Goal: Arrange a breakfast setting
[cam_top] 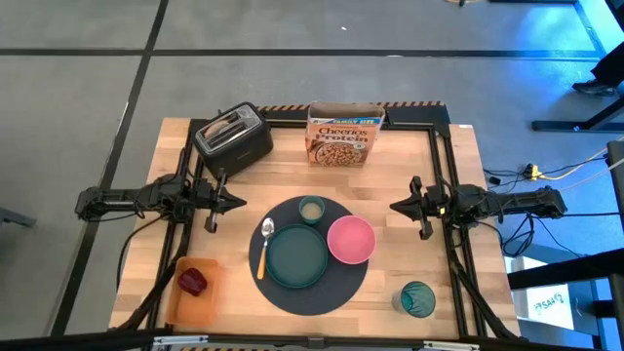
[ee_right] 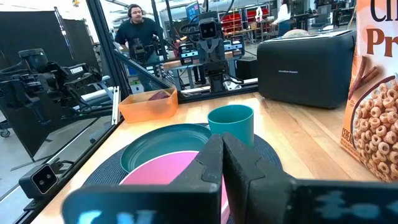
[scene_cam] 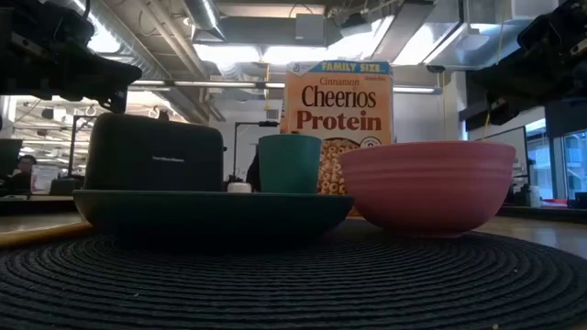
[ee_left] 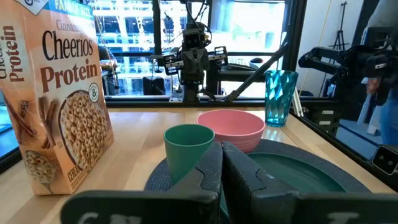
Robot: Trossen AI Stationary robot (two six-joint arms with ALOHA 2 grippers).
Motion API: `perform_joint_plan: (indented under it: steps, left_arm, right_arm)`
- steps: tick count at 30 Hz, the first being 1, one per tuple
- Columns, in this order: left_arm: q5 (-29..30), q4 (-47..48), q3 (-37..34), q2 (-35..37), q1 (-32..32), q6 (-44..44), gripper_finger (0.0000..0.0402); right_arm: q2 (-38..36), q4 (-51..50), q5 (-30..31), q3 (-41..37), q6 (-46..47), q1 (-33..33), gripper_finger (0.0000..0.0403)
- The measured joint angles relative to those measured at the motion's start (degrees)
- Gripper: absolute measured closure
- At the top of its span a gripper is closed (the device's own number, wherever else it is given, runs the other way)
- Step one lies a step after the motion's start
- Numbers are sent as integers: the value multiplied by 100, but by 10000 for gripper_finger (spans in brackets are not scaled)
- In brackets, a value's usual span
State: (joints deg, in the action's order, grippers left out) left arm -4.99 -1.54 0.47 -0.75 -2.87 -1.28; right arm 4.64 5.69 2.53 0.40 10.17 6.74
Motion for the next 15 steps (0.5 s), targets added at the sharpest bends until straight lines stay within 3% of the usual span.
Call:
perform_joint_plan:
  steps: [9, 15]
  left_arm:
    - [0, 0, 0, 2, 1, 0, 401]
    - [-7, 1, 0, 1, 0, -2, 401]
  right_arm:
    - [-2, 44, 88, 0, 243, 0, 402]
    - [-2, 534, 454, 0, 1902, -1, 402]
